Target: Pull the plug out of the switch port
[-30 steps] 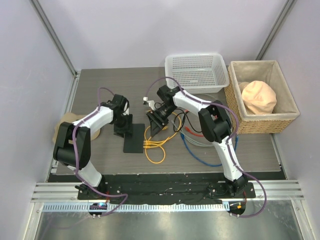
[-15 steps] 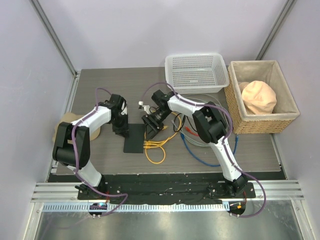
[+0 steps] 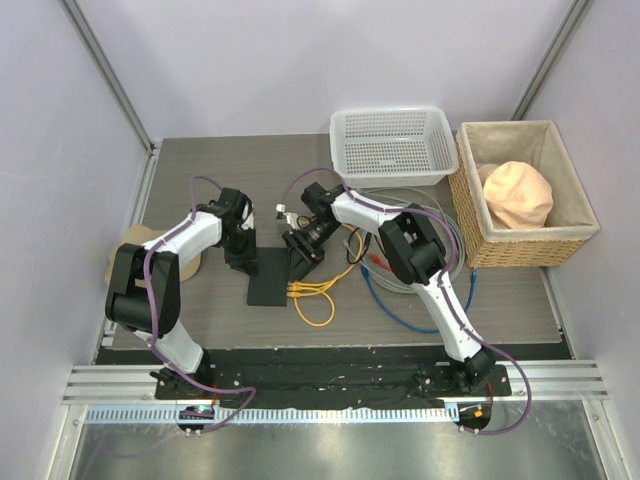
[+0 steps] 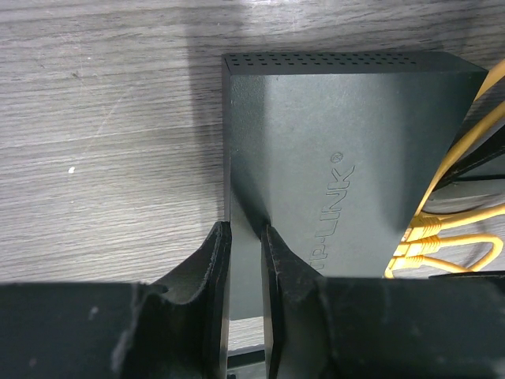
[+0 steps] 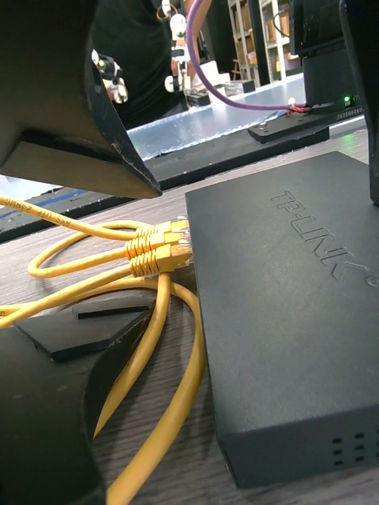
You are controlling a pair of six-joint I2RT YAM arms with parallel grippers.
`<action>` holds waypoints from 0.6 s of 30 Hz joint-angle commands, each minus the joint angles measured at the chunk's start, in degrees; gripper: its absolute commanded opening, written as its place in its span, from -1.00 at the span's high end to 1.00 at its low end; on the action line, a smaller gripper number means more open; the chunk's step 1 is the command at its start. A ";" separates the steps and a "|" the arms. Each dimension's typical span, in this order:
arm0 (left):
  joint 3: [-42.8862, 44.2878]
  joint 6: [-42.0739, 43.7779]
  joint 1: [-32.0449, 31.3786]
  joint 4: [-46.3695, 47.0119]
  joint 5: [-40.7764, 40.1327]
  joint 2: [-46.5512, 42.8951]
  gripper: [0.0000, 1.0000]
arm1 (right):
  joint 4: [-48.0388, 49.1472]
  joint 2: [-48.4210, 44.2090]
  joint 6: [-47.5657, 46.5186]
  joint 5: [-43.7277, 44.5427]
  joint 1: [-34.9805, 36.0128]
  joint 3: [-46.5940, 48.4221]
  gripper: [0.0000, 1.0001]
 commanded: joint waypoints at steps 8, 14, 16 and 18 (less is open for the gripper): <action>-2.55 0.53 -0.68 1.77 -1.20 5.83 0.70 | 4.71 2.75 1.71 10.91 4.17 -0.23 -0.08; -2.63 0.61 -0.68 1.95 -1.20 5.75 0.70 | 6.39 3.80 4.18 13.46 5.49 0.11 -0.04; -2.72 0.61 -0.68 1.86 -1.20 5.66 0.70 | 6.21 4.42 4.79 14.25 5.49 0.99 -0.04; -2.64 0.53 -0.68 1.69 -1.28 5.74 0.70 | 6.21 4.77 5.23 16.18 5.58 0.90 -0.01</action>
